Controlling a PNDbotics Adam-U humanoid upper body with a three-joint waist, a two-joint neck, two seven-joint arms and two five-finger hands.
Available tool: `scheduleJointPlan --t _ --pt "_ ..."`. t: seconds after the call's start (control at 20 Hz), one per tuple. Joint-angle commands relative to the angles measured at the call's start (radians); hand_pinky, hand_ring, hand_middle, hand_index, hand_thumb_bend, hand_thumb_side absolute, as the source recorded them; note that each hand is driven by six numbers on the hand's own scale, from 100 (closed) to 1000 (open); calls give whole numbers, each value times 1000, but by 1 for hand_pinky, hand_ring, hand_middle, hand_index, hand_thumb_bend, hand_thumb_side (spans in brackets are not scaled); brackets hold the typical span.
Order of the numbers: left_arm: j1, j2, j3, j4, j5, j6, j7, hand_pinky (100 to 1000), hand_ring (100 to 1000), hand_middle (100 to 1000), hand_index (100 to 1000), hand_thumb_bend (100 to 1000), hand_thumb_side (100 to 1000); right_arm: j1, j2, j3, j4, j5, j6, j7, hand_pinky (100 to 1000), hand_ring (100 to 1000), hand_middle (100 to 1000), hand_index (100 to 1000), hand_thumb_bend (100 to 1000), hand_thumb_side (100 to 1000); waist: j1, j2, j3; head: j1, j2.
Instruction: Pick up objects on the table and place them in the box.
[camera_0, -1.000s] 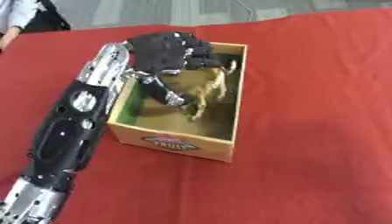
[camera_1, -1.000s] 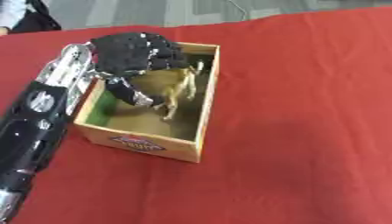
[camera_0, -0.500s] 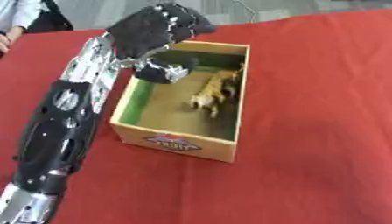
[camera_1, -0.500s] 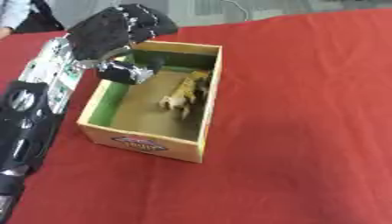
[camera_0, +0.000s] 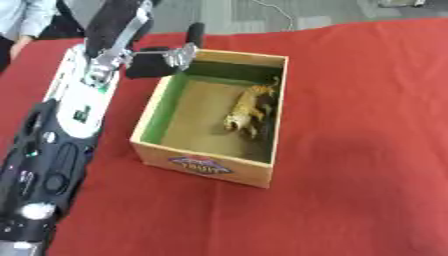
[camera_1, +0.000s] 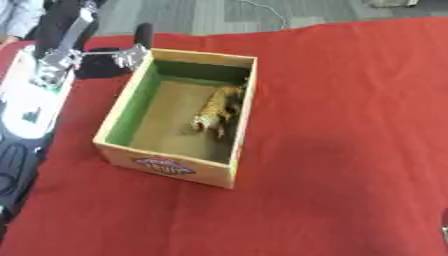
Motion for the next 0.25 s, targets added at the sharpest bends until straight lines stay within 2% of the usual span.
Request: scheduleJointPlan --t 0.05,0.1,0.25 --pt "32 38 33 -104 140 66 -69 707 727 711 924 100 728 0 -26 -13 -9 -5 -10 -8 934 573 417 772 100 377 -7 -26 8 -18 -4" --pt "53 40 43 -127 164 86 -90 705 722 708 920 100 878 2 -27 -15 -9 -5 -12 -10 933 573 417 772 100 378 -8 -27 14 -24 -5" --pt "107 42 70 -185 221 140 -138 698 707 696 911 100 974 5 -29 -19 -9 -5 -18 -15 931 573 418 772 100 378 -13 -29 25 -39 -7"
